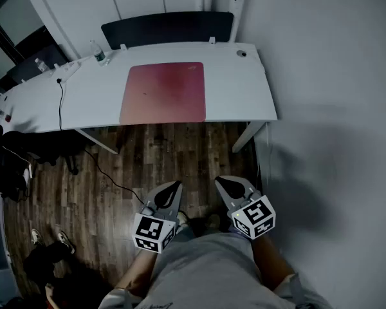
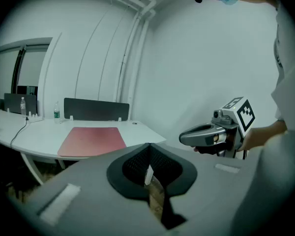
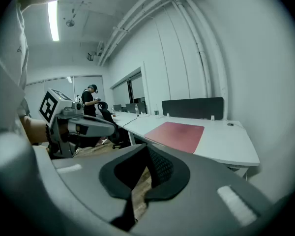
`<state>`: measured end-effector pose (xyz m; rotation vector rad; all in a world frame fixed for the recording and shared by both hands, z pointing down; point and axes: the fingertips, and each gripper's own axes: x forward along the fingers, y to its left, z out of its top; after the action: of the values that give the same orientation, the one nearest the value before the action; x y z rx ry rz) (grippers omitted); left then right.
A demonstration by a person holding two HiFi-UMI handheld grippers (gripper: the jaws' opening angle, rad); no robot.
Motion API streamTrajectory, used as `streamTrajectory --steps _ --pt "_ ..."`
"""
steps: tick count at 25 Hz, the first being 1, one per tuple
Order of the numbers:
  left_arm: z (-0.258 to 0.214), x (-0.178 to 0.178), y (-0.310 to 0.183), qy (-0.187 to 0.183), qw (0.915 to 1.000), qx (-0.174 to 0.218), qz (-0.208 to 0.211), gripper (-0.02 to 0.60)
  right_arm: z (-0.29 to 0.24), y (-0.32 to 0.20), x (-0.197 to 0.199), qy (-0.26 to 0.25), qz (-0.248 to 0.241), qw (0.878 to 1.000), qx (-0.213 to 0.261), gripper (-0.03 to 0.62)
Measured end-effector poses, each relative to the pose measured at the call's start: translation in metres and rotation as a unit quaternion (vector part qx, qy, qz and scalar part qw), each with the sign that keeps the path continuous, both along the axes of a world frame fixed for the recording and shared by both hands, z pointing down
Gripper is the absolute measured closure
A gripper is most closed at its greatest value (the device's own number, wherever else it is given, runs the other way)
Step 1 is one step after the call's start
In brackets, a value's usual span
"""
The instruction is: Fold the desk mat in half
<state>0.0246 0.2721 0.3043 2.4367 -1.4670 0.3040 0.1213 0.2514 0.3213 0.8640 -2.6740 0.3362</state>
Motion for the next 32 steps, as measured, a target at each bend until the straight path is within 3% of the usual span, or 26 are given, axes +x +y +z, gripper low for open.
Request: streamTrajectory --steps 15,21,32 --pt "0.001 -0.011 0.007 -0.001 1.0 0.0 0.005 0.561 0.003 0.004 -0.013 0.009 0.001 1.0 0.004 0.591" --pt "0.002 -0.027 0.005 0.005 0.9999 0.003 0.009 0.561 -0.004 -0.008 -0.017 -0.026 0.042 0.999 -0.001 0.588" --pt "0.008 -0.043 0.006 0.014 0.999 0.002 0.042 0.561 -0.006 -0.003 -0.027 -0.024 0.088 0.996 0.007 0.586"
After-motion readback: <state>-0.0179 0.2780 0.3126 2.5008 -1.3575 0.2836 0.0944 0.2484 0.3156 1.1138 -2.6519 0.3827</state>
